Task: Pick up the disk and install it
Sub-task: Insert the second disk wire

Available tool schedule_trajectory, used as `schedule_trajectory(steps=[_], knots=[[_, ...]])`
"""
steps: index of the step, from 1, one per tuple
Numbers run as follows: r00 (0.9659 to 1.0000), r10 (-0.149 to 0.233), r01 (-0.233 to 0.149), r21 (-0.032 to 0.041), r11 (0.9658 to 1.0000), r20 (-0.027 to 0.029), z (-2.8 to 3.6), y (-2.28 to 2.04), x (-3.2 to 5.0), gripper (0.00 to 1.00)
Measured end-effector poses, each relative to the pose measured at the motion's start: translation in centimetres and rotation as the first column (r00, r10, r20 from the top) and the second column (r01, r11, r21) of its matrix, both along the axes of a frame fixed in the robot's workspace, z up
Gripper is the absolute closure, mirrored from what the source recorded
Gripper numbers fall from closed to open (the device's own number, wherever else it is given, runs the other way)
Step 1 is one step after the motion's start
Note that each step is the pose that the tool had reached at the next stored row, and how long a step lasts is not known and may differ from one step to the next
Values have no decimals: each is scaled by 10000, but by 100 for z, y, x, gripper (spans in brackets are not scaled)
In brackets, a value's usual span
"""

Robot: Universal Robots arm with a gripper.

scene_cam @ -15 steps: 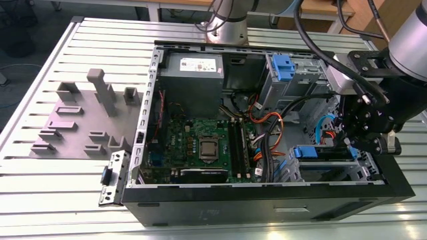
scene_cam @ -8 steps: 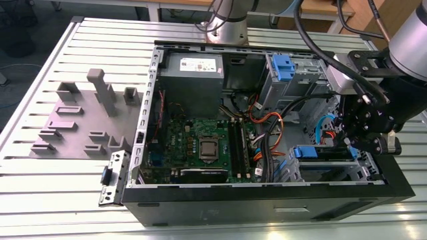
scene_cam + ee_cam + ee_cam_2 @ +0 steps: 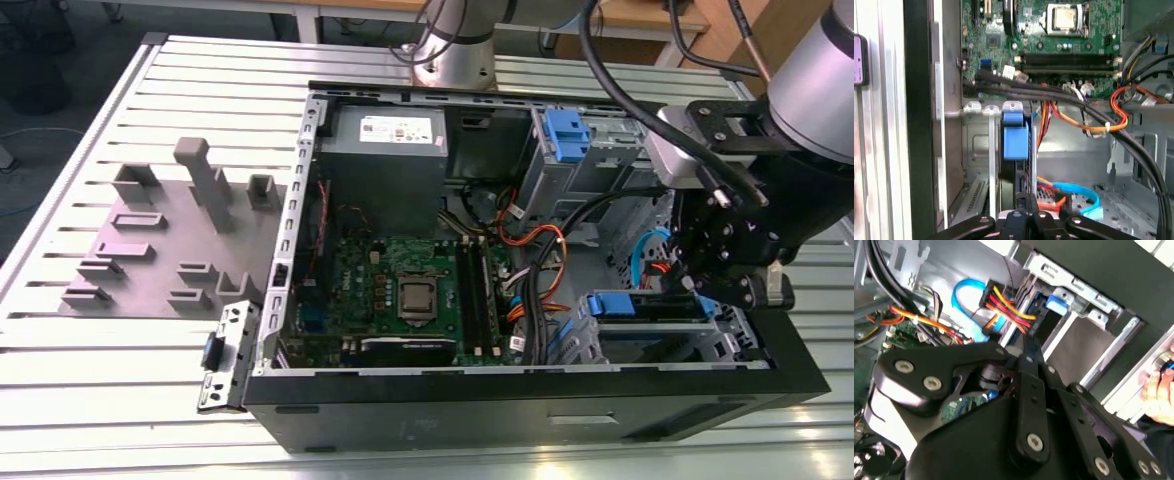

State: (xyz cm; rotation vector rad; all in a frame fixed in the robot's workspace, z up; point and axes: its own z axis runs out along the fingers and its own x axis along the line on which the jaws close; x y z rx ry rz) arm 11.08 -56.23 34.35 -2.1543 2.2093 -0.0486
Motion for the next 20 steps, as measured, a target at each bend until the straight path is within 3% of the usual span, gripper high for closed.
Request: schedule_trajectory(steps=[6,15,18,19,20], knots=[[10000,0,0,0,10000,-4,6,0,-14,89],[10000,-1,1,1,10000,-20,244,12,-14,89],[10000,-1,1,1,10000,-57,295,27,-14,89],[10000,0,0,5,10000,-89,299,34,-14,89],[9999,0,0,11,10000,-156,300,36,-14,89]])
